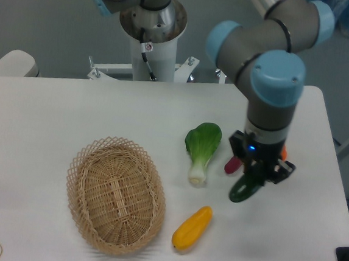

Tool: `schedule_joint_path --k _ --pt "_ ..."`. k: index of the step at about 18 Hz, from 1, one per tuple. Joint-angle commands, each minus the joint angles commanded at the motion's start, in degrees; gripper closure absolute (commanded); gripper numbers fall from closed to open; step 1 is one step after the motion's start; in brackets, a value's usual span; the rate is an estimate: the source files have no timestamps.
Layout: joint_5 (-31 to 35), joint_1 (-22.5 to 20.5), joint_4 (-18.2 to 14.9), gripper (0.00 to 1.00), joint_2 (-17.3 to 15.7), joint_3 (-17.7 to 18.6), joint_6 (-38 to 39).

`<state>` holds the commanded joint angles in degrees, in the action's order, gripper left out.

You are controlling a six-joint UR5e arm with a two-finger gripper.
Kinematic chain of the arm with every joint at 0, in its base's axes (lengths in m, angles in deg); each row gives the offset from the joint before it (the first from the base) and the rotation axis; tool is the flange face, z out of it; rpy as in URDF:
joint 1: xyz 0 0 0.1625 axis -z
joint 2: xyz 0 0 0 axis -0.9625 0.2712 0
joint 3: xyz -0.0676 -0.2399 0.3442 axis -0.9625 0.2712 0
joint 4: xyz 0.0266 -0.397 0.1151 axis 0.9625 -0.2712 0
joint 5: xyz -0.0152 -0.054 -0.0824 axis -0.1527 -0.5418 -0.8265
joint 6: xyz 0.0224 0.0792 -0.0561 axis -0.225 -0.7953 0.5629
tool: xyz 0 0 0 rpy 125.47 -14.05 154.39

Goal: Pick up the cucumber from the table
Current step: 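Lift the held cucumber up off the table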

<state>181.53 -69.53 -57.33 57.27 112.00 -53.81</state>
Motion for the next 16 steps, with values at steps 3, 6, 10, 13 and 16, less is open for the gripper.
schedule_joint_path --k 3,6,10,13,16 --pt "-0.3 0.1 -0.4 0.64 -0.3 0.0 0.1" --pt "-0.8 -0.1 -0.4 0.64 -0.4 0.5 0.1" --pt "-0.9 -0.5 -0.5 0.64 -1.1 0.6 0.1" --pt "-1.1 -0.5 -0.4 0.64 -1.1 0.5 0.0" --pt "-1.3 -0.5 -0.4 0.64 -1.1 0.6 0.0"
